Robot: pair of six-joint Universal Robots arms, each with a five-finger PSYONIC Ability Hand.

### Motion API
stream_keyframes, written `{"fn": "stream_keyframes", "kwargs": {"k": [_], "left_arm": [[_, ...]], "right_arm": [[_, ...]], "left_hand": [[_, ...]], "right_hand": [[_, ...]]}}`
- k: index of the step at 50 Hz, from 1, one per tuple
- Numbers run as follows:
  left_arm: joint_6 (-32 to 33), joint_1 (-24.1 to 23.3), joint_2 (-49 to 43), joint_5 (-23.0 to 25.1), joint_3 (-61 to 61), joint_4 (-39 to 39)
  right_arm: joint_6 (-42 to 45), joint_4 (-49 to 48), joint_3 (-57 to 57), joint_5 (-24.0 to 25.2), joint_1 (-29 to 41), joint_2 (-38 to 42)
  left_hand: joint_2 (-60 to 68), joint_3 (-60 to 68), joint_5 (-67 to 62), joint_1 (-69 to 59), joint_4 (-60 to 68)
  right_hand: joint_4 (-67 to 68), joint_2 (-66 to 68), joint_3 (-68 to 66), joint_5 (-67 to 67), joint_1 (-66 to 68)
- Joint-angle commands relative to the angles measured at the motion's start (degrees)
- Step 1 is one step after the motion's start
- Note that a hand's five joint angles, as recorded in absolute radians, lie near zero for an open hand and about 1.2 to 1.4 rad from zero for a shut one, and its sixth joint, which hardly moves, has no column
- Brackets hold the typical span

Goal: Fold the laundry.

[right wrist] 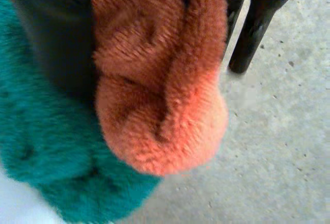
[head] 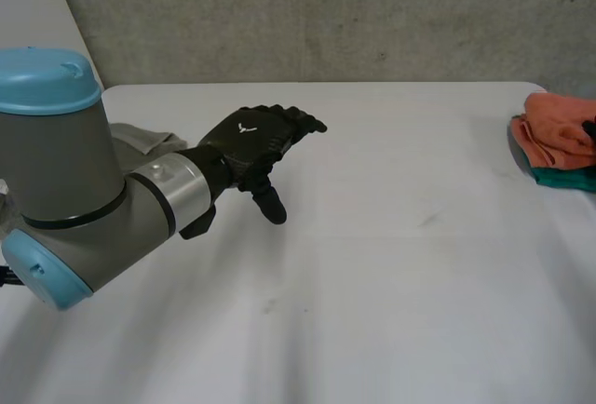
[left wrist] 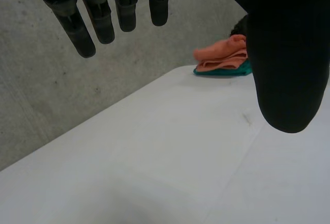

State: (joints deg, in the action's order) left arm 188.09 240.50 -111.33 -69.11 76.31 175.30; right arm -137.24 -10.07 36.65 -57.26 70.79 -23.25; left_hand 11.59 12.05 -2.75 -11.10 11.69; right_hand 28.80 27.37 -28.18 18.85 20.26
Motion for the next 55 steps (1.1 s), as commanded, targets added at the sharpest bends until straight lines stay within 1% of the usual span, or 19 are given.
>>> {"fn": "stream_keyframes", "kwargs": {"k": [1, 6, 12, 14, 19, 22, 23, 26, 30, 33, 34, 36, 39, 40, 43, 44, 48, 51, 55], "left_arm": [[0.0, -0.3, 0.3, -0.1, -0.7, 0.0], [0.1, -0.6, 1.1, -0.2, -0.6, -0.1], [0.0, -0.2, 4.0, -0.3, -0.2, 0.0], [0.0, 0.0, 4.8, -0.3, -0.1, 0.0], [-1.2, 1.4, 8.0, -2.2, -0.1, 0.3], [-2.3, 3.6, 9.9, -6.2, 0.2, 1.4], [-2.4, 4.7, 10.8, -8.3, 0.6, 2.0], [-2.0, 6.6, 11.9, -10.7, 1.5, 2.9], [-1.4, 11.5, 12.2, -12.1, 2.3, 5.0], [-1.0, 17.5, 11.6, -11.6, 2.3, 5.3], [-0.1, 21.3, 10.3, -10.8, 2.3, 5.3], [1.6, 23.9, 8.3, -9.7, 2.3, 5.4], [8.4, 28.5, 2.3, -5.8, 1.3, 5.4], [14.2, 30.5, -1.4, -3.9, 0.4, 5.5], [20.5, 32.2, -5.6, -2.7, -0.6, 5.5], [25.4, 33.2, -9.1, -3.0, -1.8, 5.4], [35.0, 35.5, -17.1, -4.3, -4.8, 5.1], [38.2, 36.4, -20.8, -5.0, -6.5, 5.2], [38.8, 36.5, -25.7, -5.2, -9.7, 6.0]], "right_arm": [[-0.7, 1.7, 1.1, -4.4, 0.2, -7.7], [-2.1, 4.0, 3.8, -4.4, 1.0, -15.1], [-5.1, 5.3, 10.6, -5.9, 9.4, -26.7], [-7.2, 5.3, 12.8, -7.1, 11.9, -29.3], [-18.2, 5.1, 20.8, -13.5, 21.3, -37.6], [-23.5, 5.1, 24.6, -16.8, 25.2, -40.5], [-26.5, 5.1, 27.3, -19.3, 27.9, -42.9], [-29.2, 4.7, 31.9, -22.7, 32.5, -45.6], [-30.2, 2.5, 39.4, -27.7, 41.2, -46.9], [-30.2, 0.2, 43.9, -28.8, 45.1, -47.2], [-30.1, -0.4, 45.3, -28.8, 45.9, -47.4], [-29.5, -2.0, 48.7, -28.6, 47.6, -48.2], [-27.7, -3.5, 51.8, -28.4, 48.4, -49.1], [-26.3, -4.2, 53.5, -28.4, 48.7, -49.1], [-23.1, -4.9, 56.7, -28.4, 48.9, -49.0], [-22.5, -5.0, 57.4, -28.4, 48.9, -49.0], [-20.4, -6.5, 59.9, -28.4, 48.8, -48.8], [-20.2, -7.8, 61.1, -28.2, 48.5, -48.7], [-20.1, -8.1, 61.6, -28.2, 48.0, -48.7]], "left_hand": [[1.7, 1.2, -0.5, -2.1, 1.6], [1.7, 1.2, -0.5, -2.1, 1.6], [1.7, 1.2, -0.5, -2.1, 1.5], [1.7, 1.2, -0.5, -2.1, 1.6], [1.3, 0.9, -0.2, -1.8, 1.2], [0.8, 0.4, 0.3, -1.3, 0.7], [0.5, 0.0, 0.7, -1.0, 0.4], [0.0, -0.5, 1.2, -0.5, -0.1], [-0.4, -0.8, 1.5, -0.1, -0.5], [-0.4, -0.8, 1.5, -0.1, -0.5], [-0.4, -0.8, 1.5, -0.1, -0.5], [-0.4, -0.8, 1.5, -0.1, -0.5], [-0.4, -0.8, 1.5, -0.1, -0.5], [-0.4, -0.8, 1.5, -0.1, -0.5], [-0.7, -1.2, 1.9, 0.2, -0.8], [-0.7, -1.2, 1.9, 0.2, -0.8], [-1.4, -1.8, 2.5, 0.9, -1.5], [-1.4, -1.8, 2.5, 0.9, -1.5], [-1.2, -1.7, 2.4, 0.7, -1.3]], "right_hand": [[-18.8, -17.4, 18.2, -18.8, -10.3], [-18.8, -17.4, 18.2, -18.8, -10.3], [-18.8, -17.4, 18.2, -18.8, -10.3], [-18.8, -17.4, 18.2, -18.8, -10.3], [-18.8, -17.4, 18.2, -18.8, -10.3], [-18.8, -17.4, 18.2, -18.8, -10.3], [-18.8, -17.4, 18.2, -18.8, -10.3], [-18.8, -17.4, 18.2, -18.8, -10.3], [-18.8, -17.4, 18.2, -18.8, -10.3], [-18.8, -17.4, 18.2, -18.8, -10.3], [-18.8, -17.4, 18.2, -18.8, -10.3], [-18.8, -17.4, 18.2, -18.8, -10.3], [-18.8, -17.4, 18.2, -18.8, -10.3], [-18.8, -17.4, 18.2, -18.8, -10.3], [-18.8, -17.4, 18.2, -18.8, -10.3], [-18.8, -17.4, 18.2, -18.8, -10.3], [-18.8, -17.4, 18.2, -18.8, -10.3], [-18.8, -17.4, 18.2, -18.8, -10.3], [-18.8, -17.4, 18.2, -18.8, -10.3]]}}
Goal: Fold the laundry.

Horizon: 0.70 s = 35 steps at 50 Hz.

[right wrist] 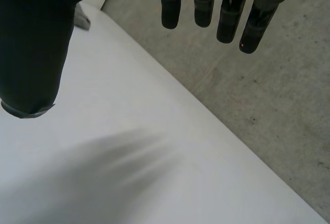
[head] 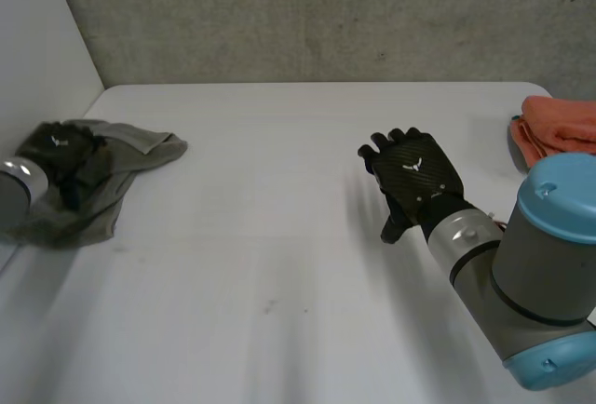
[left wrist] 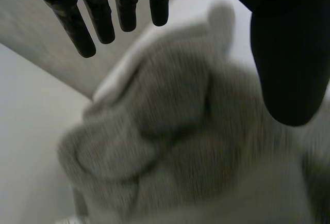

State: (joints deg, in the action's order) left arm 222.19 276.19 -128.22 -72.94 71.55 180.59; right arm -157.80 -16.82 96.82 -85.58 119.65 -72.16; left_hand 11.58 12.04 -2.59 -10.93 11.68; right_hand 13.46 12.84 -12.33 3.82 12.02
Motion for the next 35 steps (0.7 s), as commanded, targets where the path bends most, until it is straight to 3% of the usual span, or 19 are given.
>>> {"fn": "stream_keyframes", "kwargs": {"k": [1, 3, 8, 14, 18, 19, 23, 27, 30, 33, 35], "left_arm": [[4.6, 0.8, -10.3, -1.4, -6.1, 1.1], [4.4, 0.6, -11.1, -1.3, -6.9, 1.4], [2.7, -0.2, -11.7, -1.3, -7.7, 3.4], [-5.0, -5.9, -5.3, -4.7, -5.1, 7.2], [-17.3, -9.7, 6.0, -5.5, 0.2, 7.2], [-23.5, -12.0, 9.7, -5.4, 2.0, 7.1], [-38.4, -20.1, 18.2, -4.4, 6.1, 5.7], [-48.1, -27.8, 23.1, -1.7, 11.1, 5.6], [-50.5, -31.5, 22.0, -0.2, 13.6, 5.7], [-50.5, -36.9, 17.3, -0.4, 13.3, 5.6], [-49.6, -39.7, 13.5, -0.6, 10.6, 5.2]], "right_arm": [[0.5, -1.4, 1.4, 0.2, -0.8, 0.2], [0.5, -1.4, 1.4, 0.2, -0.9, 0.2], [0.5, -1.5, 1.3, 0.3, -1.1, 0.3], [0.5, -1.4, 1.3, 0.3, -1.1, -0.2], [0.6, -1.4, 0.7, 0.2, -1.1, -0.5], [0.6, -1.4, 0.6, 0.2, -1.1, -0.7], [0.6, -1.4, -0.9, 0.1, -2.8, -1.4], [0.6, -0.8, -2.3, -0.2, -6.7, -1.9], [0.5, -0.9, -2.7, -0.2, -8.3, -2.4], [0.5, -0.9, -3.0, -0.2, -9.0, -2.4], [0.4, -0.9, -3.0, -0.1, -9.5, -2.4]], "left_hand": [[0.6, 0.2, 0.4, -1.3, 0.5], [4.3, 3.9, -3.3, -5.0, 4.2], [67.3, 66.8, -66.3, -68.0, 67.2], [68.4, 68.0, -67.4, -69.1, 68.3], [68.4, 68.0, -67.4, -69.1, 68.3], [68.4, 68.0, -67.4, -69.1, 68.3], [68.4, 68.0, -67.4, -69.1, 68.3], [68.4, 68.0, -67.4, -69.1, 68.3], [68.4, 68.0, -67.4, -69.1, 68.3], [2.4, 1.9, -1.4, -3.0, 2.3], [-0.9, -1.3, 1.9, 0.2, -1.0]], "right_hand": [[-3.5, -2.8, 2.3, -3.8, -2.0], [-3.5, -2.8, 2.3, -3.8, -2.0], [-3.5, -2.8, 2.3, -3.8, -2.0], [-3.5, -2.8, 2.3, -3.8, -2.0], [-3.5, -2.8, 2.3, -3.8, -2.0], [-3.5, -2.8, 2.3, -3.8, -2.0], [-3.5, -2.8, 2.3, -3.8, -2.0], [-3.5, -2.8, 2.3, -3.8, -2.0], [-3.5, -2.8, 2.3, -3.8, -2.0], [-3.5, -2.8, 2.3, -3.8, -2.0], [-3.5, -2.8, 2.3, -3.8, -2.0]]}}
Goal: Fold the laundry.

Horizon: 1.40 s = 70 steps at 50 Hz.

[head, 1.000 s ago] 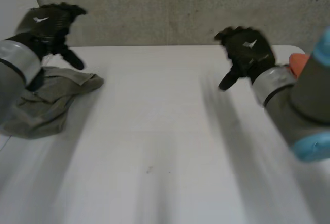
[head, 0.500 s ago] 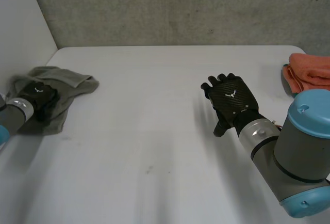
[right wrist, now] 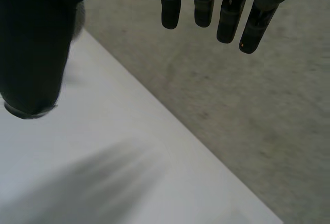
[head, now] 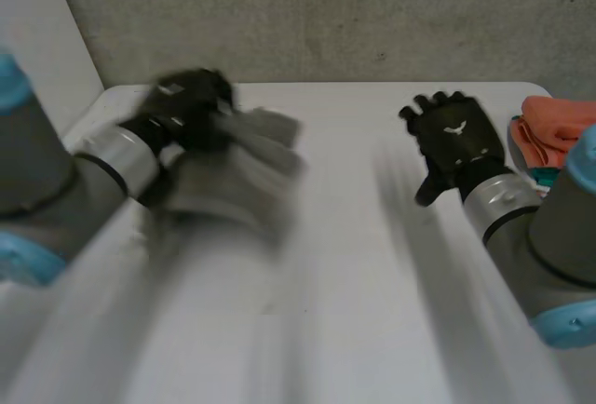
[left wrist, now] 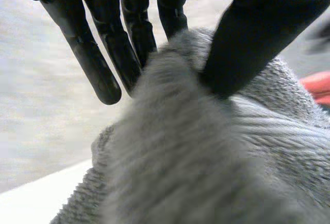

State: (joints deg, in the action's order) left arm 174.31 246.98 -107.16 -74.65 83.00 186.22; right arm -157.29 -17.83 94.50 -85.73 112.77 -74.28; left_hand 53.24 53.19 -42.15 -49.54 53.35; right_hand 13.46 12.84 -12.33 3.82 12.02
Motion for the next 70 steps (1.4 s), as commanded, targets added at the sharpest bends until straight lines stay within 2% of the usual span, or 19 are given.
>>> {"fn": "stream_keyframes", "kwargs": {"k": [1, 5, 10, 13, 14, 18, 22, 24, 30, 35, 38, 46, 52, 56, 60, 61, 64, 65, 70], "left_arm": [[-1.3, -10.6, -8.3, 0.9, -1.5, -0.7], [-0.2, -8.7, -9.5, -1.5, -3.6, -2.5], [1.2, -3.5, -8.3, -4.4, -3.0, -3.6], [1.7, -3.0, -5.9, -5.2, -0.9, -5.9], [1.8, -3.0, -5.2, -5.3, 0.1, -6.5], [1.9, -3.3, -0.6, -5.2, 5.3, -7.6], [2.2, -3.5, 0.9, -5.3, 8.3, -5.6], [3.2, -3.5, -0.2, -5.5, 8.6, -4.2], [10.1, -3.6, -5.9, -5.1, 6.2, -3.1], [17.4, -7.0, -11.9, -4.5, 0.9, -3.0], [19.5, -8.5, -15.8, -3.8, -2.8, -3.1], [20.4, -9.0, -23.3, -3.0, -11.1, -3.5], [22.1, -8.9, -26.7, -3.0, -14.3, -3.7], [23.4, -9.1, -27.3, -2.6, -14.6, -3.6], [23.5, -9.1, -27.1, -2.0, -14.3, -3.6], [23.5, -9.2, -27.1, -2.0, -14.2, -3.6], [23.7, -10.1, -27.0, -2.0, -13.8, -3.7], [23.8, -10.5, -26.9, -2.0, -13.9, -3.8], [24.2, -10.6, -24.8, -4.0, -14.5, -3.6]], "right_arm": [[-0.2, 0.1, -0.7, 0.0, -2.9, -0.2], [-0.2, 0.3, -1.1, 0.3, -3.8, -0.3], [0.1, 2.5, -2.7, 1.7, -3.9, -0.3], [2.1, 7.3, -4.6, 5.7, -4.0, -0.3], [3.7, 10.9, -5.9, 8.4, -3.9, -0.2], [8.9, 22.2, -9.2, 14.3, -3.6, 0.8], [11.9, 31.2, -11.1, 15.4, -3.1, 3.0], [11.9, 32.3, -11.3, 15.1, -3.0, 3.6], [11.1, 30.3, -7.6, 13.5, -2.8, 3.9], [7.9, 26.8, -2.5, 13.4, -2.6, 3.8], [5.2, 24.4, 1.5, 13.4, -1.6, 3.1], [2.5, 16.3, 9.8, 10.2, -0.2, 0.9], [0.7, 13.2, 12.0, 9.2, 1.2, 1.2], [0.7, 11.6, 12.1, 8.7, 2.7, 2.6], [0.8, 8.7, 11.4, 7.2, 3.2, 4.2], [0.8, 6.9, 11.1, 5.9, 3.2, 4.2], [1.4, 4.6, 10.6, 4.2, 3.1, 4.1], [1.4, 3.7, 9.8, 3.6, 3.0, 4.1], [1.4, 3.8, 6.1, 3.5, 2.5, 4.1]], "left_hand": [[-43.0, -43.0, 41.9, 39.3, -43.1], [-43.0, -43.0, 41.9, 39.3, -43.1], [-41.9, -41.8, 40.8, 38.2, -42.0], [-41.3, -41.3, 40.3, 37.6, -41.5], [-41.0, -41.0, 39.9, 37.3, -41.1], [-40.3, -40.3, 39.2, 36.6, -40.4], [-39.7, -39.6, 38.6, 36.0, -39.8], [-39.3, -39.3, 38.2, 35.6, -39.4], [-37.7, -37.6, 36.6, 33.9, -37.8], [-37.0, -36.9, 35.9, 33.3, -37.1], [-36.8, -36.8, 35.7, 33.1, -36.9], [-36.6, -36.6, 35.5, 32.9, -36.7], [-34.3, -34.2, 33.2, 30.6, -34.4], [-20.0, -20.0, 18.9, 16.3, -20.1], [5.2, 5.3, -6.3, -8.9, 5.1], [8.7, 8.8, -9.8, -12.4, 8.6], [22.2, 22.2, -23.3, -25.9, 22.1], [26.7, 26.8, -27.8, -30.4, 26.6], [26.8, 26.8, -27.8, -30.5, 26.6]], "right_hand": [[-3.5, -2.8, 2.3, -3.8, -2.0], [-3.5, -2.8, 2.3, -3.8, -2.0], [-3.5, -2.8, 2.3, -3.8, -2.0], [-3.5, -2.8, 2.3, -3.8, -2.0], [-3.5, -2.8, 2.3, -3.8, -2.0], [-3.5, -2.8, 2.3, -3.8, -2.0], [-3.5, -2.8, 2.3, -3.8, -2.0], [-3.5, -2.8, 2.3, -3.8, -2.0], [-2.2, -1.6, 1.1, -2.6, -0.8], [2.2, 2.8, -3.3, 1.8, 3.6], [4.7, 5.3, -5.8, 4.3, 6.1], [5.4, 6.0, -6.5, 5.0, 6.8], [4.9, 5.5, -6.0, 4.5, 6.3], [6.4, 7.0, -7.5, 6.0, 7.8], [29.9, 30.5, -31.0, 29.5, 31.3], [43.6, 44.2, -44.7, 43.2, 45.0], [64.7, 65.3, -65.8, 64.3, 66.1], [66.5, 67.1, -67.7, 66.2, 68.0], [66.5, 67.2, -67.7, 66.2, 68.0]]}}
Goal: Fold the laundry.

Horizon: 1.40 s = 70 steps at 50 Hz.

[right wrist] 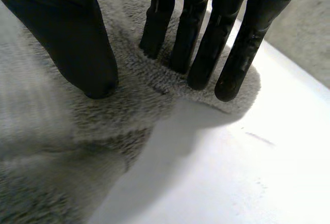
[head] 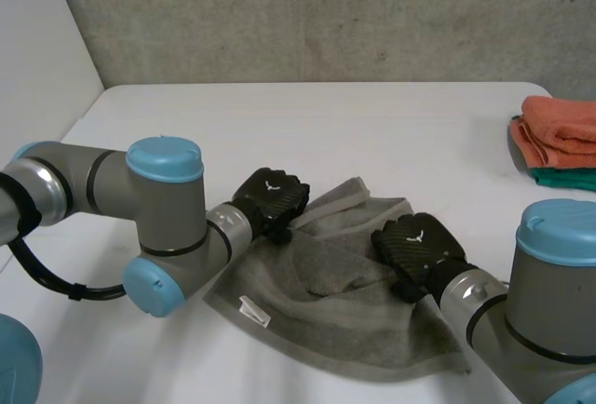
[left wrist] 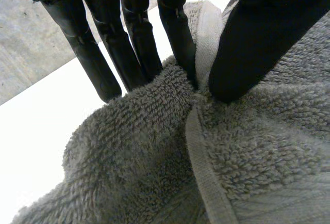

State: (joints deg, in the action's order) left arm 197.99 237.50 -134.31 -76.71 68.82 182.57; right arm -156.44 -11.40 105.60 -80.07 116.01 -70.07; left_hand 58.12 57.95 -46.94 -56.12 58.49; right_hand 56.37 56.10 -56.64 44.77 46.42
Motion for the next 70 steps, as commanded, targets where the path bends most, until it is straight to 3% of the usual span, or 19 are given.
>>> {"fn": "stream_keyframes", "kwargs": {"k": [1, 7, 15, 25, 28, 29, 30, 32, 38, 41, 45, 46, 50, 53, 59, 64, 68, 70], "left_arm": [[0.6, -1.1, 3.3, -2.7, -0.4, 0.1], [-1.9, 0.1, 15.2, -9.1, 1.7, -0.3], [-11.1, 0.2, 29.4, -8.7, 10.9, -0.1], [-11.2, -0.5, 34.1, -9.2, 14.2, -0.2], [-11.8, -0.4, 34.6, -9.1, 13.7, -0.2], [-11.8, -0.4, 34.9, -9.0, 13.5, -0.1], [-11.8, -0.6, 34.8, -9.0, 13.5, -0.2], [-11.8, -1.3, 34.8, -8.9, 13.5, -0.2], [-11.7, -7.9, 34.6, -9.2, 14.8, -1.2], [-11.0, -7.5, 36.4, -9.1, 18.7, -2.3], [-10.5, -6.4, 39.9, -9.0, 22.4, -2.5], [-10.5, -6.3, 40.2, -9.0, 22.8, -2.7], [-10.3, -6.0, 41.4, -9.0, 25.4, -2.9], [-10.3, -5.8, 42.9, -9.0, 26.5, -2.9], [-10.3, -5.6, 44.0, -9.0, 27.4, -3.0], [-10.3, -5.3, 43.9, -9.1, 28.5, -3.3], [-10.3, -2.8, 43.3, -9.4, 30.9, -3.7], [-10.3, -1.4, 42.9, -9.5, 32.1, -3.7]], "right_arm": [[0.5, -2.6, -5.7, -2.1, -0.8, -0.1], [0.9, 0.1, -15.3, -2.3, -0.9, -0.2], [1.1, 9.5, -26.0, -2.5, -0.1, 0.0], [0.3, 11.3, -31.2, -2.3, -0.1, 3.0], [0.4, 12.1, -31.2, -2.6, 0.0, 3.6], [0.3, 13.0, -30.8, -2.8, -0.6, 3.6], [0.2, 13.4, -30.5, -2.7, -0.8, 3.6], [-0.1, 14.2, -29.7, -2.7, -0.9, 3.6], [0.1, 14.6, -30.2, -1.4, -1.1, 3.9], [2.0, 15.0, -33.0, 1.0, -2.2, 5.8], [7.5, 20.1, -40.9, 9.6, -2.5, 12.6], [9.7, 23.7, -44.8, 14.5, -2.5, 15.5], [14.2, 32.8, -56.9, 23.9, -2.1, 24.3], [15.4, 39.1, -66.4, 28.5, -1.8, 31.9], [16.1, 46.8, -77.5, 31.6, -1.7, 41.3], [21.1, 48.6, -79.8, 30.3, -0.7, 43.9], [21.3, 48.1, -79.8, 28.8, -0.2, 42.7], [20.7, 47.8, -79.7, 27.8, -0.2, 42.1]], "left_hand": [[21.9, 22.0, -23.1, -23.9, 21.5], [21.9, 22.0, -23.1, -23.9, 21.5], [21.9, 22.0, -23.1, -23.9, 21.5], [21.9, 22.0, -23.1, -23.9, 21.5], [21.9, 22.0, -23.1, -23.9, 21.5], [21.9, 22.0, -23.1, -23.9, 21.5], [21.9, 22.0, -23.1, -23.9, 21.5], [21.9, 22.0, -23.1, -23.9, 21.5], [21.9, 22.0, -23.1, -23.9, 21.5], [21.9, 22.0, -23.1, -23.9, 21.5], [21.9, 22.0, -23.1, -23.9, 21.5], [21.9, 22.0, -23.1, -23.9, 21.5], [21.9, 22.0, -23.1, -23.9, 21.5], [21.9, 22.0, -23.1, -23.9, 21.5], [21.9, 22.0, -23.1, -23.9, 21.5], [21.9, 22.0, -23.1, -23.9, 21.5], [-24.1, -23.9, 22.9, 22.1, -24.5], [-24.2, -24.0, 23.0, 22.2, -24.6]], "right_hand": [[23.6, 23.9, -23.4, 25.2, 33.6], [23.6, 23.9, -23.4, 25.2, 33.6], [23.6, 23.9, -23.4, 25.2, 33.6], [23.6, 23.9, -23.4, 25.2, 33.6], [-13.4, -13.1, 13.6, -11.8, -3.4], [-33.0, -32.7, 33.2, -31.4, -23.0], [-38.7, -38.4, 38.9, -37.1, -28.7], [-46.4, -46.1, 46.6, -44.8, -36.4], [-46.4, -46.1, 46.6, -44.8, -36.4], [-46.4, -46.1, 46.6, -44.8, -36.4], [-46.4, -46.1, 46.6, -44.8, -36.4], [-46.4, -46.1, 46.6, -44.8, -36.4], [-46.4, -46.1, 46.6, -44.8, -36.4], [-46.4, -46.1, 46.6, -44.8, -36.4], [-46.4, -46.1, 46.6, -44.8, -36.4], [-46.4, -46.1, 46.6, -44.8, -36.4], [-46.4, -46.1, 46.6, -44.8, -36.4], [-46.4, -46.1, 46.6, -44.8, -36.4]]}}
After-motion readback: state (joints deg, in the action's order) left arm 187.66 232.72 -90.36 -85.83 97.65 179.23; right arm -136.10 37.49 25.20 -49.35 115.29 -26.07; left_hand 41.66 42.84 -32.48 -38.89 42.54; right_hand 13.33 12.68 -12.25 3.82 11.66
